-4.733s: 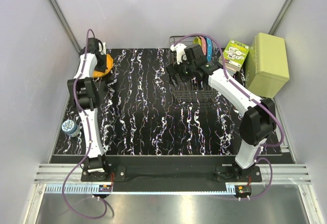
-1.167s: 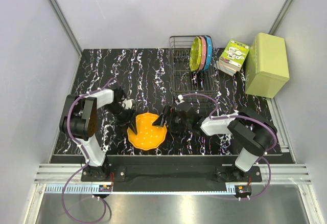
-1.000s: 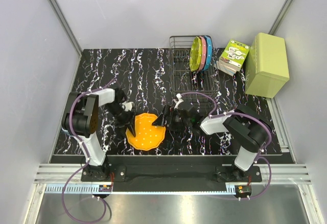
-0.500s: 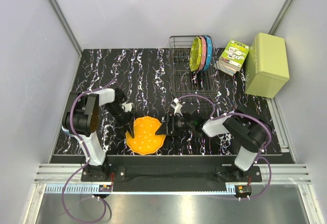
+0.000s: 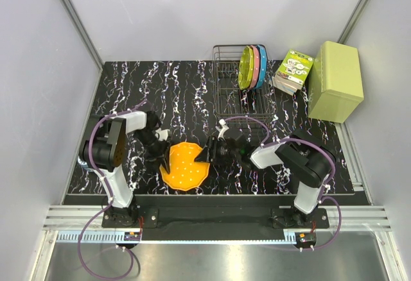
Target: Load the plates into the dish rack
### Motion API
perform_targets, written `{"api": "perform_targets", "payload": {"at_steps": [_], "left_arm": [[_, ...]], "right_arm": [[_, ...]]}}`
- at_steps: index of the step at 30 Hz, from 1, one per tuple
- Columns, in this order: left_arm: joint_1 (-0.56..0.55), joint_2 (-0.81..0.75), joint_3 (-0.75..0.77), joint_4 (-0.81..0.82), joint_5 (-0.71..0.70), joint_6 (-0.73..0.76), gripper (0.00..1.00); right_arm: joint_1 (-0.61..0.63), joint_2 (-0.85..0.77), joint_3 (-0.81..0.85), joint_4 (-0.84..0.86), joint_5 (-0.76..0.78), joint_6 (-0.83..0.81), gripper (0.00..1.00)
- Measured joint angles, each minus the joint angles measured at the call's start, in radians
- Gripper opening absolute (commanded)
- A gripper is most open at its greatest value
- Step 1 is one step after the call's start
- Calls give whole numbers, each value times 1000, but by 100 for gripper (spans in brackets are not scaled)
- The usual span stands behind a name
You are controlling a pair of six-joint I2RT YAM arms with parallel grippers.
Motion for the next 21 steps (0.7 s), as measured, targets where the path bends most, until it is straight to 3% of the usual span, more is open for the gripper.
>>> {"api": "perform_targets", "payload": {"at_steps": [4,5,8,15,21], "left_arm": [[-3,-1,0,4,5,0,41],[-2,-3,0,6,5,-2,41],[7,-13,0,10,-5,-2,45],[82,-31,49,47,15,7,50],[167,-96,262,47,-176,77,65]], "right_arm": [[2,0,9,-47,35,-19,31],[2,0,11,-64,40,-25,19],[1,-14,16,-97,26,-37,0],[-13,-83,124,-379,8,-177,0],[-23,-188,370,-778,27,-475,0]]}}
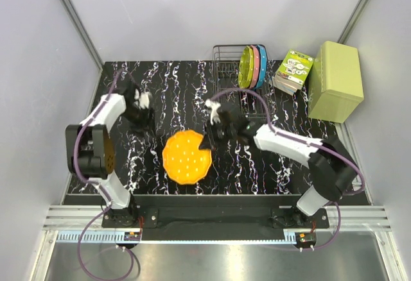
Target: Load the plates into the dish rack
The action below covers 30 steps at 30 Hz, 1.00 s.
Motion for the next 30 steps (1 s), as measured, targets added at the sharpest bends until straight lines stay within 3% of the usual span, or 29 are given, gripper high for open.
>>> {"api": "perform_targets", "payload": {"at_steps": [1,2,8,13,22,30], "left_arm": [[8,-37,24,12,-49,9,75],[13,-79,42,26,-92,20,99],[10,-302,99,98,-290,22,99],[10,-302,126,136,-404,-33,99],[27,-289,137,162,-624,-109,99],[15,-338,61,195,-637,-134,99]], "right_arm": [[0,-11,60,-51,16,-52,0],[-1,-21,122,-92,34,-105,0],[-4,-44,420,-145,260,-351,0],[-25,-3,521,-34,580,-525,0],[-160,372,895,113,1050,-645,0],[-201,583,1104,121,1289,-709,0]]}}
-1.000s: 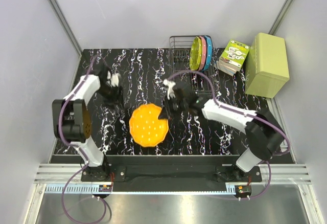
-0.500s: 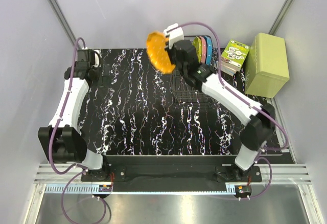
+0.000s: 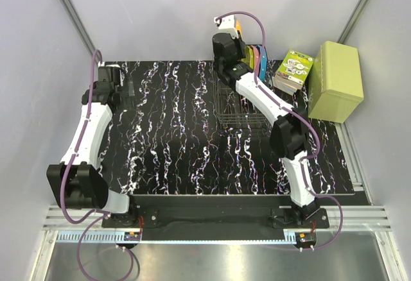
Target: Load the plates into the dish rack
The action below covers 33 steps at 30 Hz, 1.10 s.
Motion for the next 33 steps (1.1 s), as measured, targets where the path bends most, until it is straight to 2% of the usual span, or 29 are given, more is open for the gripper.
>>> {"api": "perform_targets", "payload": {"at_steps": [12,24,33], "left_arm": [[0,50,2,14,5,-31,99],[0,95,2,14,16,-39,99],[0,120,2,14,31,-39,99]], "right_arm": [[-18,62,61,-90,97,23,0],[-52,154,103,-166,84,75,0],[-48,163,125,-227,63,123,0]]}}
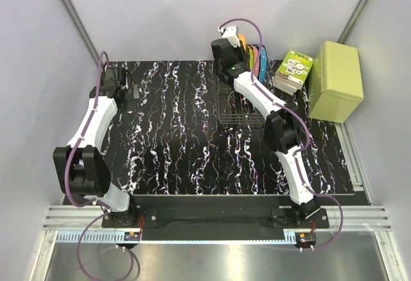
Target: Load the plates into the dish rack
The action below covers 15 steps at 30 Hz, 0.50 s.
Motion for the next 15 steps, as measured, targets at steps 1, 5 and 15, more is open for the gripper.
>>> {"api": "perform_targets", "payload": {"at_steps": [1,5,15], "left_arm": [[0,3,0,0,2,0,99],[0,16,0,0,7,0,99],[0,19,0,0,28,0,99]], "right_arm": [[0,0,0,-11,-2,9,0],[0,1,-1,-61,-23,39,0],[1,76,6,-82,-56,45,13]]}}
